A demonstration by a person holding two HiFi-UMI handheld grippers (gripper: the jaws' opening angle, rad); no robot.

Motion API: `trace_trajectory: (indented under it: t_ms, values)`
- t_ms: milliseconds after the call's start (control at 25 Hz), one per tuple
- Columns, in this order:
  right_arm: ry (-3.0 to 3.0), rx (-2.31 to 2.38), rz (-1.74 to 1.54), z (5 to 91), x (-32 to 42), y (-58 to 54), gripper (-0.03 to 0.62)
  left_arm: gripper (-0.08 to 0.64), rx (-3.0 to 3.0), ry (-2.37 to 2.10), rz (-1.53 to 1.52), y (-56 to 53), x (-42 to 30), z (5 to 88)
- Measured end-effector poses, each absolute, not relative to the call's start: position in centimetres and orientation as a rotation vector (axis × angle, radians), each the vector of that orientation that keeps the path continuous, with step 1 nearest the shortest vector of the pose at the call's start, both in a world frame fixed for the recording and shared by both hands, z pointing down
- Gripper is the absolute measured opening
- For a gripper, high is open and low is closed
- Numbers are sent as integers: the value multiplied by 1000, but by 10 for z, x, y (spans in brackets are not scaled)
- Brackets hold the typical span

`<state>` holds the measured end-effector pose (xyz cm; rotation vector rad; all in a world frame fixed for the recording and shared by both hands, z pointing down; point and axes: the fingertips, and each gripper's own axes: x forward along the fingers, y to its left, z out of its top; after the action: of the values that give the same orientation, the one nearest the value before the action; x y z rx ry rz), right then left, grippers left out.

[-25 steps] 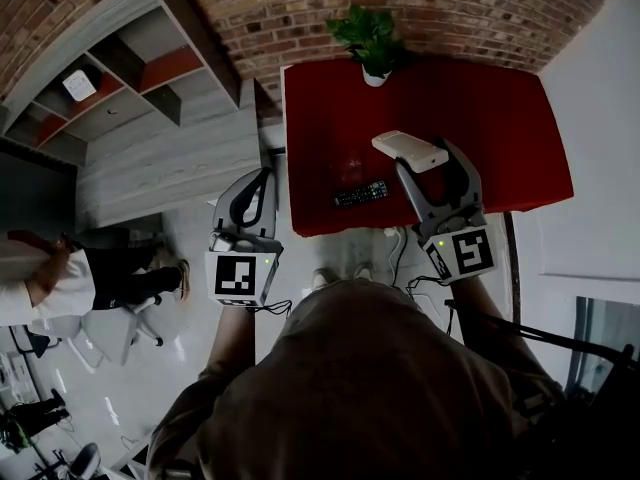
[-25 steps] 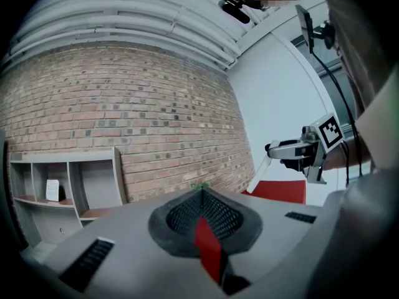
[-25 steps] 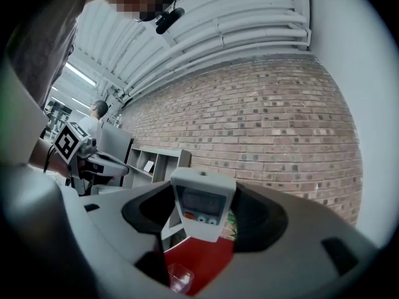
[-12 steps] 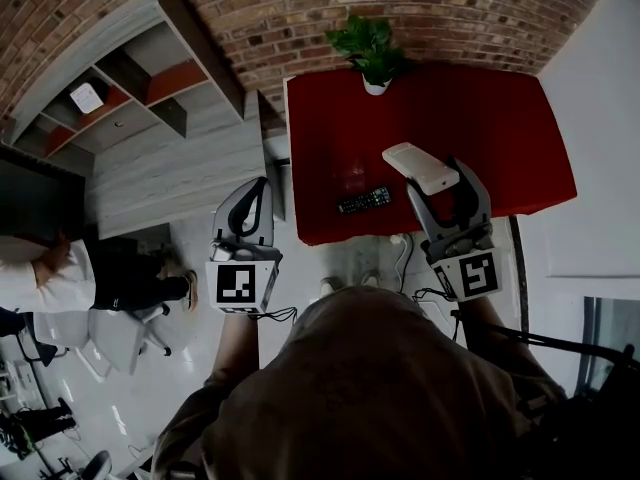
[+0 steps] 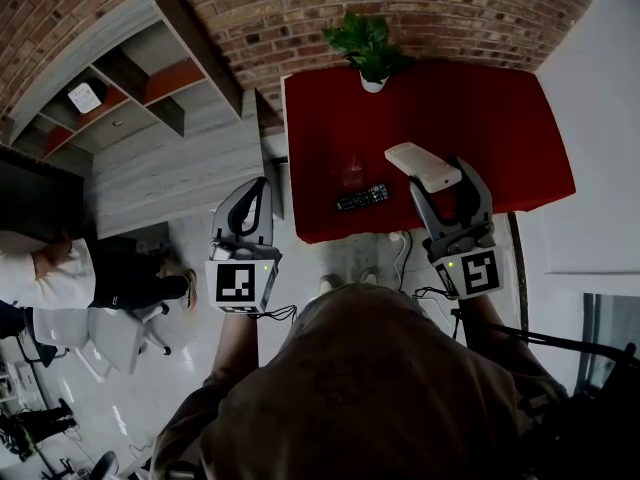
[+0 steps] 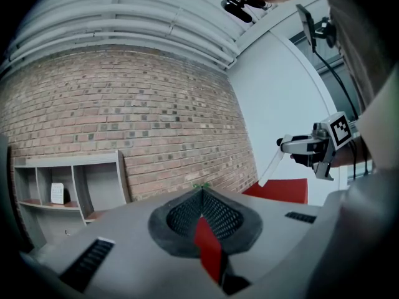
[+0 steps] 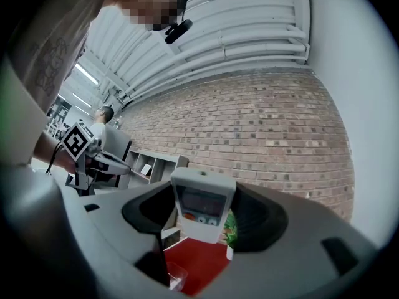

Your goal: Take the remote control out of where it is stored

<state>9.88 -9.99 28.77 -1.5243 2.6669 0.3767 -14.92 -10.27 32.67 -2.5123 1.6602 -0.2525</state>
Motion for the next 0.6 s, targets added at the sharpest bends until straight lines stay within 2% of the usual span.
trace_trajectory:
  t_ms: [600]
  values:
    - [2691,-1551,339,295,105,-106,290,9,-2537,1641,-263,-106,-143,334]
